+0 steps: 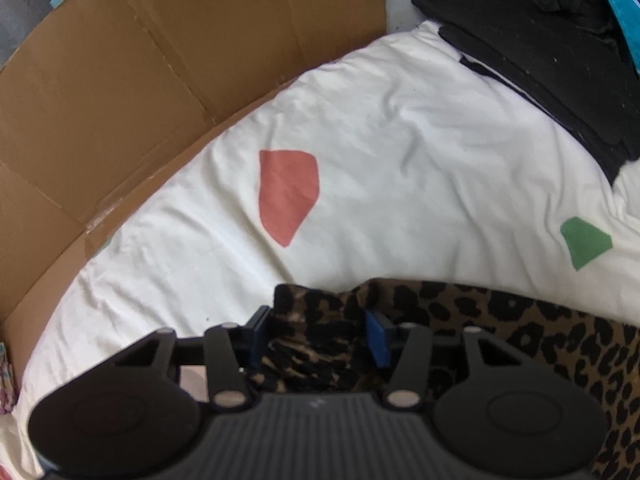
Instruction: Fold clothes
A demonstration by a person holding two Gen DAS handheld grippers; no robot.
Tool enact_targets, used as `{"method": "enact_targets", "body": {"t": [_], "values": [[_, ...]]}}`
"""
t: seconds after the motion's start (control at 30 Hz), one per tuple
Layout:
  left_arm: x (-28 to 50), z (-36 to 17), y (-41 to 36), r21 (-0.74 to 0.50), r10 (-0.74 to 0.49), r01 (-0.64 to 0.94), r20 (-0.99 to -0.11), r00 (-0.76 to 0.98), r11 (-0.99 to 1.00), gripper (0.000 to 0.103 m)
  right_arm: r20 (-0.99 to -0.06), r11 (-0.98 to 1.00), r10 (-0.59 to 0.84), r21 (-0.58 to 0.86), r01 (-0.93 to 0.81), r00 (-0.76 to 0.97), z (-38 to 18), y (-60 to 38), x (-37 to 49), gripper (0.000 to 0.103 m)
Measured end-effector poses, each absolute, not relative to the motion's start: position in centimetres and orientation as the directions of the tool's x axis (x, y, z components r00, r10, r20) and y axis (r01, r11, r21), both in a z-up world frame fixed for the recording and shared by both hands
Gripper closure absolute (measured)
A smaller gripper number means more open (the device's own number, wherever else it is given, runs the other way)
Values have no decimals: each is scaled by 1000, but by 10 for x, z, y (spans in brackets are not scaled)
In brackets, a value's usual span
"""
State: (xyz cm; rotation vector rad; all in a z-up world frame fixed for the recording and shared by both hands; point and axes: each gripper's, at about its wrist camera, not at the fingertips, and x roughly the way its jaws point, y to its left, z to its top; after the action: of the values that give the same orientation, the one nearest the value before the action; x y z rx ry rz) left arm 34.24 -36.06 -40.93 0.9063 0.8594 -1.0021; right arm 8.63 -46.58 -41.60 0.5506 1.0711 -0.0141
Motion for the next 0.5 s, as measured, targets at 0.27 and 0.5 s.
{"method": "enact_targets", "body": {"t": [0.27,0.5], "values": [[342,-366,-345,189,-335,938,-898,285,292,40,-834,860,252,425,281,490,-414,-470,85,95],[340,-350,-306,137,-351,921,-896,272,364,60,-836,864,247,419,278,491,-414,-471,83,95]]}}
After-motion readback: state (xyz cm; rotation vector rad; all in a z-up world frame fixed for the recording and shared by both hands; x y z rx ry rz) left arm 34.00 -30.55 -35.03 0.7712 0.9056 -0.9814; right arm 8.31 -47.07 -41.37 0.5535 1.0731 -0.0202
